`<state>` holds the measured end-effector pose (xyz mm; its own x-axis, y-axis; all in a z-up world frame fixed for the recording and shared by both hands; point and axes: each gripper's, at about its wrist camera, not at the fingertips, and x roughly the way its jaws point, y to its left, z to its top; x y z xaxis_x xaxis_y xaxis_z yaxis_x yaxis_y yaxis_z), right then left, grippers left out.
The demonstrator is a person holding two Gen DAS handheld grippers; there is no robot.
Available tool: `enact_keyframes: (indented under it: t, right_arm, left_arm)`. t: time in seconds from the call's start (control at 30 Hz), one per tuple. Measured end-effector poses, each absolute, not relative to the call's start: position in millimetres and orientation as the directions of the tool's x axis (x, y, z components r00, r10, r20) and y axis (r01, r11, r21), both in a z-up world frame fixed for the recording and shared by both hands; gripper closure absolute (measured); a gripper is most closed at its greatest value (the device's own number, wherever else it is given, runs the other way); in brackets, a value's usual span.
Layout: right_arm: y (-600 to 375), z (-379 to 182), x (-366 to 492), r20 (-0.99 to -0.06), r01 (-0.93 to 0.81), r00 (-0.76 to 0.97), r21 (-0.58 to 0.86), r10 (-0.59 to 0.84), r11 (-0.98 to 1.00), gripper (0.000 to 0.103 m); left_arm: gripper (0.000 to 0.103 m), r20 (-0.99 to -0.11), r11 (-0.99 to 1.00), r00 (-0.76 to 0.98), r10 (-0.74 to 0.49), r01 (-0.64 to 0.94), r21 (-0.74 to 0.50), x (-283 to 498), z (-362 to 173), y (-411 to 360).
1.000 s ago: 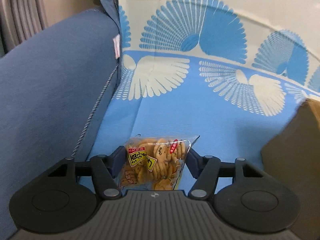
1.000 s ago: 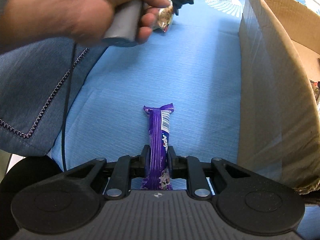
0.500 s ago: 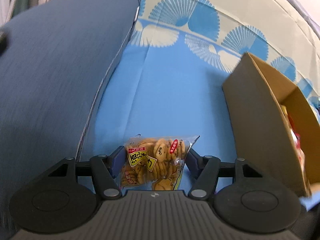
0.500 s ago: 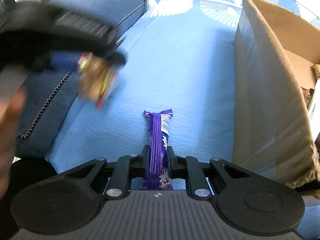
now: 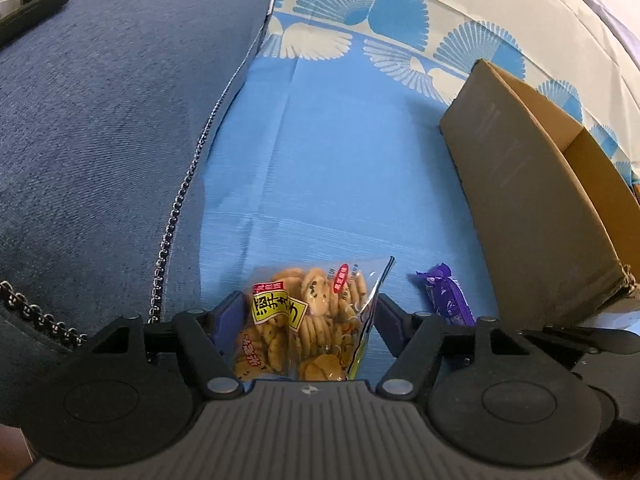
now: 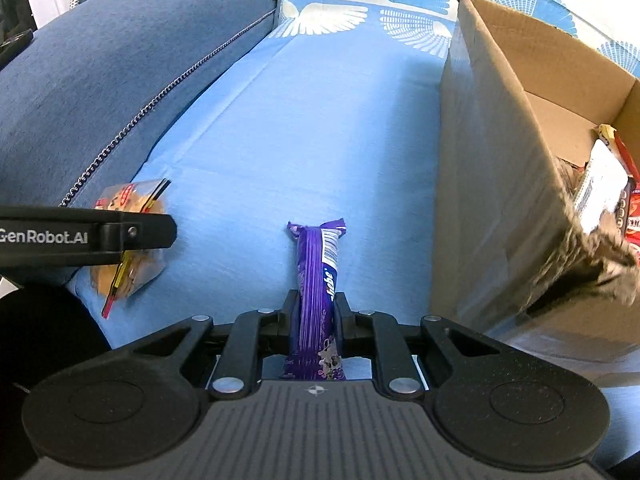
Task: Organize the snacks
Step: 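Carry the cookie bag and purple bar toward the box with both tools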
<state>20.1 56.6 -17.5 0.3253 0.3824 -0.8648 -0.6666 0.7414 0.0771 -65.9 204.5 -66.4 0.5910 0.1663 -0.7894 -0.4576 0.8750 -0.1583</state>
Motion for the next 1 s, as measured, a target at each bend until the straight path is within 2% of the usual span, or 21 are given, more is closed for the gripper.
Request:
enact_keyframes:
  t: [0.4, 0.53, 0.77, 1.0]
  right_arm:
    - [62, -21, 12, -0.851, -0.701, 0.357, 0.027, 0.384, 0.713, 0.082]
    - [62, -20, 8, -0.848, -0.705, 0.364, 0.019, 0.385, 0.709, 0.081]
    - [58, -18, 11, -0.85, -0.692, 0.369, 0.02, 0.377, 0.722, 0.07]
    - [60, -18, 10, -0.85, -0.691, 0.372, 0.015, 0.374, 0.722, 0.07]
  left_arm:
    - [0.02, -0.791, 0.878, 0.592, 0.156, -0.449, -0.163, -67, -67, 203]
    - [0.019, -0.791, 0.88, 0.593, 0.151, -0.445, -0.165, -67, -67, 204]
    - [0.019, -0.776, 0.879, 0.61, 0.161, -0.447, -0.168, -70, -65, 203]
    - [0.017, -0.768, 0.881, 0.618, 0.171, -0.445, -0.162, -73, -62, 200]
